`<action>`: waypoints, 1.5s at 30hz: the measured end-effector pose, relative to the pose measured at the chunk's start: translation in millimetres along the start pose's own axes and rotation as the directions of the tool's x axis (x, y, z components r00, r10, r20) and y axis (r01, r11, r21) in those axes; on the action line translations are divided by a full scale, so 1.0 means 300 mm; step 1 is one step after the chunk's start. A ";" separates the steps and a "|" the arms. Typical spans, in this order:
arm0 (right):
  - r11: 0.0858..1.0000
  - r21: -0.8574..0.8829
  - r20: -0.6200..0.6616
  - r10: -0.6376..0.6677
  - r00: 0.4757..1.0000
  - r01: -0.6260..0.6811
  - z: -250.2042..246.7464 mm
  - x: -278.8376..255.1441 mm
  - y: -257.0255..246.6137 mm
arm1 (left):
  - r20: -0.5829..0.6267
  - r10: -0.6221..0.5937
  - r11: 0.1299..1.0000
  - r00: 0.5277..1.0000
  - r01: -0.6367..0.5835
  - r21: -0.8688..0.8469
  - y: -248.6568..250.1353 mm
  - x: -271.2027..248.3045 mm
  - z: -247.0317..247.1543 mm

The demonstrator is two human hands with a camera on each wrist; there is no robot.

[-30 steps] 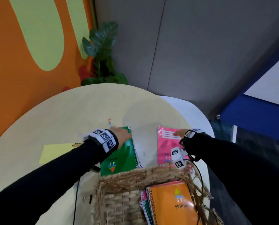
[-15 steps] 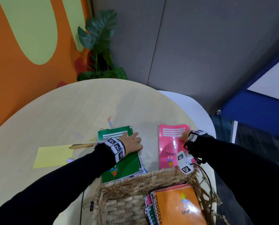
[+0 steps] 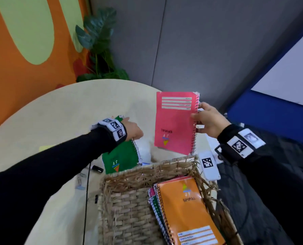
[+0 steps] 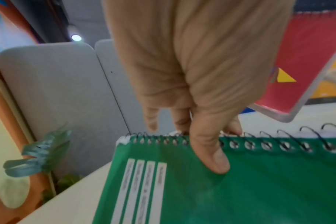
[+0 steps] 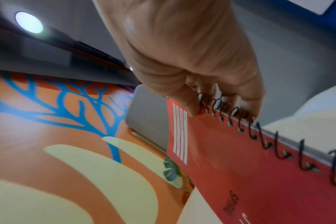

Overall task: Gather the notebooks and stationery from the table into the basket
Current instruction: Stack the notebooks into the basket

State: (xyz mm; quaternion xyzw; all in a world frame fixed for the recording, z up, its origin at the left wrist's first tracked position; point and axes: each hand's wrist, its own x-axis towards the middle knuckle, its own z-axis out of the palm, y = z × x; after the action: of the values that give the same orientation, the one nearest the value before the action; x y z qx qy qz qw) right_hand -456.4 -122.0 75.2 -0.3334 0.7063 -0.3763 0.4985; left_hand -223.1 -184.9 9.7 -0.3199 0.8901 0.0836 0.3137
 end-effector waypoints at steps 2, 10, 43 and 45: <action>0.995 -0.013 0.023 -0.104 0.994 0.104 -0.029 -0.092 -0.015 | -0.034 -0.056 0.998 0.998 0.056 0.015 -0.012 -0.066 -0.039; 0.435 -0.494 0.325 -0.711 0.624 0.753 -0.154 -0.394 -0.097 | -0.429 -0.239 0.966 0.871 0.258 -0.014 -0.061 -0.432 -0.118; 0.301 -0.686 0.337 -0.676 0.656 0.663 -0.143 -0.337 0.341 | -0.199 -0.402 -0.019 0.894 -0.225 -0.974 0.566 -0.548 0.196; 0.402 -0.672 0.227 -0.687 0.690 0.622 -0.183 -0.366 0.361 | -0.166 -0.271 -0.110 0.948 -0.202 -0.973 0.619 -0.492 0.167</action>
State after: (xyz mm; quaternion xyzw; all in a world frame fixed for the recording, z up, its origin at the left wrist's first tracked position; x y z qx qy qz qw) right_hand -488.3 35.3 43.4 -0.7294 0.6251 -0.2542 0.1123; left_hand -225.0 53.9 50.9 -0.4780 0.5558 0.6575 -0.1739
